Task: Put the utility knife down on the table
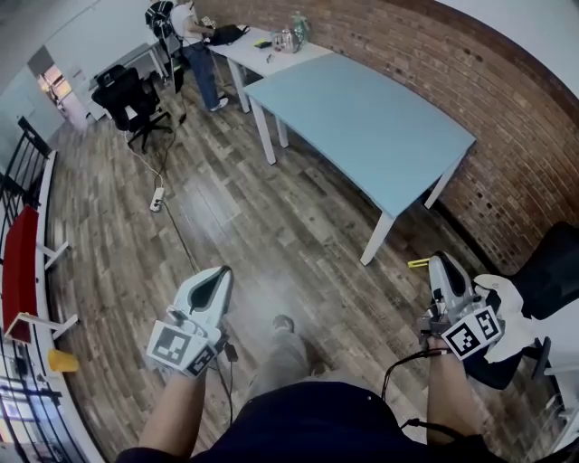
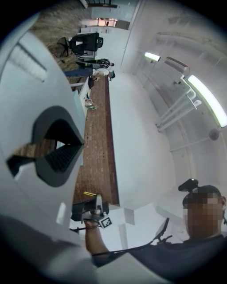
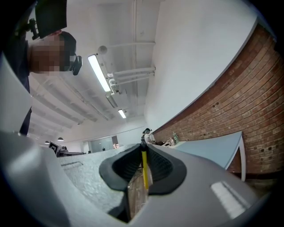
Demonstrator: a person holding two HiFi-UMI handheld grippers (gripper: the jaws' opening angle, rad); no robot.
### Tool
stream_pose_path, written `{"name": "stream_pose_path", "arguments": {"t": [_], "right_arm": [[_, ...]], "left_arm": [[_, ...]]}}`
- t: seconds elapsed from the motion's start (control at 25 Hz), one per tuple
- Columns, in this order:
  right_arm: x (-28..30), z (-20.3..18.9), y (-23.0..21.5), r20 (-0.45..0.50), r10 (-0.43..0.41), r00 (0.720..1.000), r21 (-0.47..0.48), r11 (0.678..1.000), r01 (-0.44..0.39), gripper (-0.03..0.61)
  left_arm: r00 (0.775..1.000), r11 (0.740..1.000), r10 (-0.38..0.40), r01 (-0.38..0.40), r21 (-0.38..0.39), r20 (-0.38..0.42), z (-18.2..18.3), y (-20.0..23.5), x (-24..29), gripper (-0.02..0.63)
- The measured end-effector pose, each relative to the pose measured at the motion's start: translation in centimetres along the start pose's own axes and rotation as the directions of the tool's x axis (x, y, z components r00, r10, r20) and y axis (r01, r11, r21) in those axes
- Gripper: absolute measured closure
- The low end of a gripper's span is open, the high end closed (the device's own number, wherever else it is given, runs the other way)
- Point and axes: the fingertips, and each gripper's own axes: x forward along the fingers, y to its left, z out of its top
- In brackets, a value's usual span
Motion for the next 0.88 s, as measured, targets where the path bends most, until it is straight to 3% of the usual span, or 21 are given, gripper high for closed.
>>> {"name": "stream_pose_path", "arguments": {"t": [0.44,0.88], "right_arm": [[6.6,-0.4,-1.7,0.008,-0.082,0.997,-0.008,0.997,0.082,0.532],[16.9,-3.3,-1.1,-0.035,-0.089,0.995,-0.003,0.996,0.089,0.532]], "left_arm": [[1.0,0.999,-0.004,0.004,-0.034,0.014,-1.0,7.7,5.2,0.611],[1.0,0.999,-0.01,0.011,-0.051,0.018,-1.5,16.9,10.1,0.611]]}}
